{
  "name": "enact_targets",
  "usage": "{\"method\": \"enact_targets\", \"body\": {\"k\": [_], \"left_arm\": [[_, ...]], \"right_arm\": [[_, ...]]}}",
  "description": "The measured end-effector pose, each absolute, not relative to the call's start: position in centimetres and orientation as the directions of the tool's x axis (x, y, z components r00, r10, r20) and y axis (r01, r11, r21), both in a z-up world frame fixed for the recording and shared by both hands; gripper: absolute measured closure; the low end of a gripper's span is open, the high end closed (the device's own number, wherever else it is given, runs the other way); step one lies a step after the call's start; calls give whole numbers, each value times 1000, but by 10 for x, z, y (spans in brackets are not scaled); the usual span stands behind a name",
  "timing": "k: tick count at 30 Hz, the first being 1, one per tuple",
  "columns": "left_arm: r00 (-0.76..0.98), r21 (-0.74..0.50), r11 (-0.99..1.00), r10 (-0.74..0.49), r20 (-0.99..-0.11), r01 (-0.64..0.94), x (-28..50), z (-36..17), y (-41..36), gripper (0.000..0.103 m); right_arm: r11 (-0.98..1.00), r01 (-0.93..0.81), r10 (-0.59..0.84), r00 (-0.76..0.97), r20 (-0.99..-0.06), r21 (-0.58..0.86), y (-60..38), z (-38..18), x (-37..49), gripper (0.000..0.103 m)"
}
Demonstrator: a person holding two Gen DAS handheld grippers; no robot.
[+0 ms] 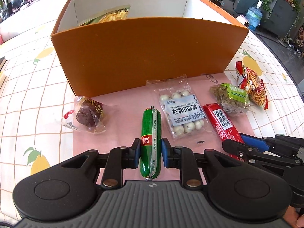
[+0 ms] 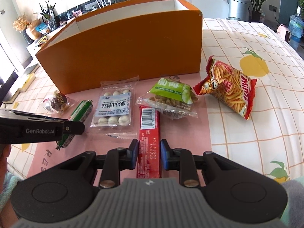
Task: Organize snacks
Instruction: 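Grasp the green sausage with the left tool while the right tool grasps the red candy stick, then lift both held snacks and carry them over the orange box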
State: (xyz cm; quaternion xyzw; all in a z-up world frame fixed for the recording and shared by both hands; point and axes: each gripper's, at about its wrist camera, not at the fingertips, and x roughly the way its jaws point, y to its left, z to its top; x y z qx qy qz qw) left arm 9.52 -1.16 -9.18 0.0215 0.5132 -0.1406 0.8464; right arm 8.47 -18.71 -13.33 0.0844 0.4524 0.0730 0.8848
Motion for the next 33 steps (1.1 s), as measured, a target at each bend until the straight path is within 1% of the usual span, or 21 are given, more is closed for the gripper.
{"method": "enact_targets", "body": {"k": [5, 11, 17, 22, 27, 33], "left_arm": [[448, -110, 960, -219, -867, 257, 88, -82, -12, 78], [475, -113, 961, -225, -851, 252, 77, -67, -11, 78], [506, -116, 960, -236, -829, 256, 68, -50, -13, 78], [538, -123, 957, -250, -805, 262, 63, -33, -15, 78], [562, -114, 957, -251, -788, 267, 61, -20, -17, 78], [593, -103, 956, -253, -764, 275, 64, -3, -16, 78]], "right_arm": [[971, -74, 224, 598, -770, 225, -190, -126, 74, 81], [958, -80, 266, 606, -750, 275, -199, -120, 64, 81], [948, -109, 298, 636, -712, 300, -202, -106, 53, 82], [942, -122, 313, 663, -680, 314, -205, -90, 47, 82], [939, -118, 314, 674, -669, 322, -208, -79, 48, 82], [943, -135, 303, 724, -620, 303, -212, -51, 50, 82]]}}
